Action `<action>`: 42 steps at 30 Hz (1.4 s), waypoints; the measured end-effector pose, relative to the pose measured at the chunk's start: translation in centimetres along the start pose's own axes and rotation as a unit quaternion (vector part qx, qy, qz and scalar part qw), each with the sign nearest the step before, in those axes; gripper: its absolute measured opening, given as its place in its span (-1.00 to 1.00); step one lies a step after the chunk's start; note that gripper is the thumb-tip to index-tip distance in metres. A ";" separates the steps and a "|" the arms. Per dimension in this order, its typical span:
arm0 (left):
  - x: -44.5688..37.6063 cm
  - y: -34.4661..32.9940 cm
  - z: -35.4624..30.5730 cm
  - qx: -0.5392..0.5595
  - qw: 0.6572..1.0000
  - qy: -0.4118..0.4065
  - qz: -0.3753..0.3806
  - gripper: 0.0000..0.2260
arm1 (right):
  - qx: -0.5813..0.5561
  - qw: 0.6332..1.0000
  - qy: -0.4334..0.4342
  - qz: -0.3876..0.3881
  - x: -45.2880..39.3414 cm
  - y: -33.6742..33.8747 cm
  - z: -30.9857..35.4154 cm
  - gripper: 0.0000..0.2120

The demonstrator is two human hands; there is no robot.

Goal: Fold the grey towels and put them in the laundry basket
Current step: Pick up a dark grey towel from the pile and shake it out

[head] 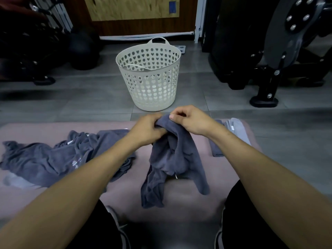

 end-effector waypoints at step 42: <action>13.5 -23.2 20.8 -0.008 0.922 0.382 0.057 -0.75 | 0.220 0.940 -0.214 0.152 12.4 -8.7 -18.0 -0.87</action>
Point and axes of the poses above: each hand's wrist, its own x-axis away from the middle knuckle, its own y-axis out of the back of the hand, z = x × y, the point moved 3 cm from there along -x, towards the middle knuckle, and after that the axes turned 2 degrees about -z, right-handed, at the moved point
